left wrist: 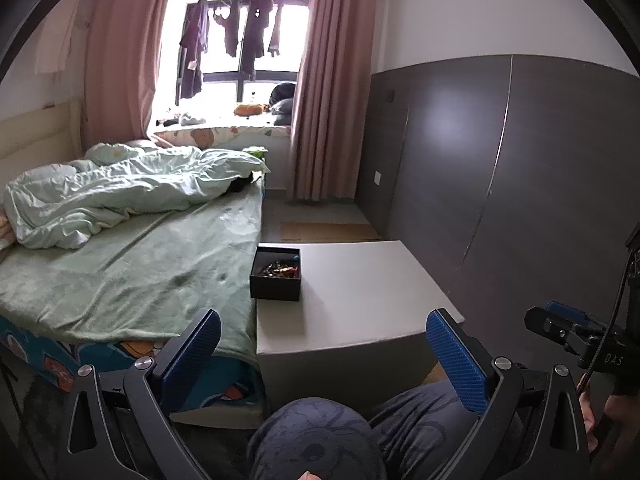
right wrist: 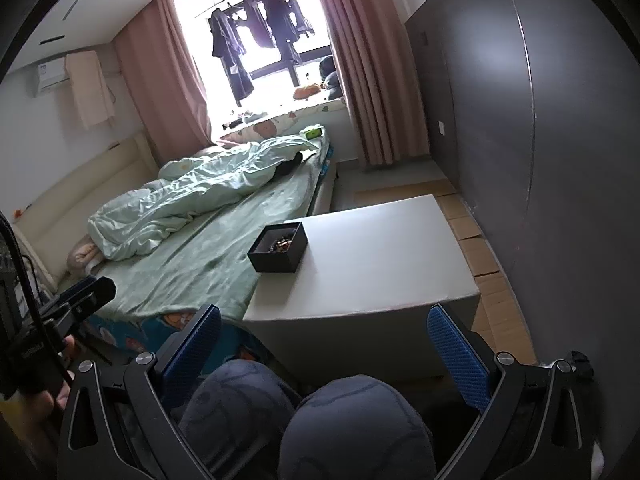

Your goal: Organize jewelry

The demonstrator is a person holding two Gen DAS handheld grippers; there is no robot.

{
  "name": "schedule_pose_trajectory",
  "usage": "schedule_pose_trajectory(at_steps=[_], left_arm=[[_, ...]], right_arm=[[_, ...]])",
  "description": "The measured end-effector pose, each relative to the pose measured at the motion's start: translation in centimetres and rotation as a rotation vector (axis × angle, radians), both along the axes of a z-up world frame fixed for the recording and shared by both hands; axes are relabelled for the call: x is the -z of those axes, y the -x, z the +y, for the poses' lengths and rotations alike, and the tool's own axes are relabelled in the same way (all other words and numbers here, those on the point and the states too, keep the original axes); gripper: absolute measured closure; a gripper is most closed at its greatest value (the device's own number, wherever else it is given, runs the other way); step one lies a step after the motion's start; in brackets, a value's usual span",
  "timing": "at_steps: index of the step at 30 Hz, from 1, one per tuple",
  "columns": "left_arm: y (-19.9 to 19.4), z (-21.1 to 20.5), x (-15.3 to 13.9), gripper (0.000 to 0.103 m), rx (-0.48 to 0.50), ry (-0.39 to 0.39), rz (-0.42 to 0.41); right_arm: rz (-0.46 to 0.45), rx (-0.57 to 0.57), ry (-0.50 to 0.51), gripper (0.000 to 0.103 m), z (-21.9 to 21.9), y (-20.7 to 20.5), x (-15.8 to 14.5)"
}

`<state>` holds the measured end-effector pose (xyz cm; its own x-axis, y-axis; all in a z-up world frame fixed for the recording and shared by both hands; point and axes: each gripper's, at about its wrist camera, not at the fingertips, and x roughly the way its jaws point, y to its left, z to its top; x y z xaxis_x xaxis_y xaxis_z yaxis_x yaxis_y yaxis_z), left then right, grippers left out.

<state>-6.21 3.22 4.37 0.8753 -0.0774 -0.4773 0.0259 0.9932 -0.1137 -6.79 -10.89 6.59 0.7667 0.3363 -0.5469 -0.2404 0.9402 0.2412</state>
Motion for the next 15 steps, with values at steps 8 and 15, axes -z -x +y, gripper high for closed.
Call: schedule_pose_trajectory(at_steps=[8,15], left_arm=[[0.22,-0.25,-0.47,0.000,-0.013,-0.029,-0.009],[0.50,-0.44,-0.78,0.000,-0.023,-0.050,-0.014]], right_arm=[[0.007,-0.007,-0.007,0.000,-0.07,-0.52,0.08],[0.017,-0.009,-0.006,0.000,0.18,-0.39,-0.06]])
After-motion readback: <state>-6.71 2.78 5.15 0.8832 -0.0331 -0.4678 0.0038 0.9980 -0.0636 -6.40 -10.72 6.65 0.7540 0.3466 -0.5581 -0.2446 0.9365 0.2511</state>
